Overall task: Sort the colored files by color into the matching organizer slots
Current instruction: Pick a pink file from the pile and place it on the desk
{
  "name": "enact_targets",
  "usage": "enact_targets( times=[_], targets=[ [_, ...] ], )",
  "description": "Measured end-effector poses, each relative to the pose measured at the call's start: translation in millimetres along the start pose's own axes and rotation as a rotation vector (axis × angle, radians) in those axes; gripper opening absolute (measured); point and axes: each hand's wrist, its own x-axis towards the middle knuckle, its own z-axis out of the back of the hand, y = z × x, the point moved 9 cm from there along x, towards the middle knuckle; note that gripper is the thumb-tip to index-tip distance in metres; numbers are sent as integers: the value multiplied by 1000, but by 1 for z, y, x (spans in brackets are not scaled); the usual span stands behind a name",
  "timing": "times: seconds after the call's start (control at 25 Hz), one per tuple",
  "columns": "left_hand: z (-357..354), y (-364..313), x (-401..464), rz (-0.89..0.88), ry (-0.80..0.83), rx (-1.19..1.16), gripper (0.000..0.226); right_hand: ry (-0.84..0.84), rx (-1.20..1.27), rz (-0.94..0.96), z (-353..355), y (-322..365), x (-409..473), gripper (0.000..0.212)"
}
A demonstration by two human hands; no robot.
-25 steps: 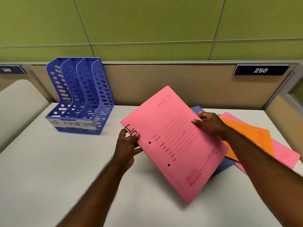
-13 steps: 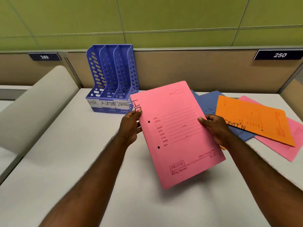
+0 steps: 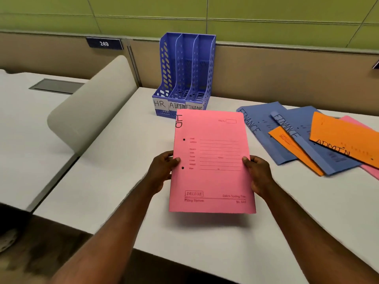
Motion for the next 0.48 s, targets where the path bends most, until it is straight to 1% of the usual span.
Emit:
enact_targets(
  times=[0.16,0.28,0.48],
  targets=[
    [65,14,-5,-13,-128,54,31,60,-88,-24,-58,-25,-21,20],
    [106,23,-6,-11,-200,119,32,119,-163,-87,-92,-43,-34,30],
    [168,41,-8,22,-302,232,29,269,-257,-176,-140,-76,-57,30]
  ],
)
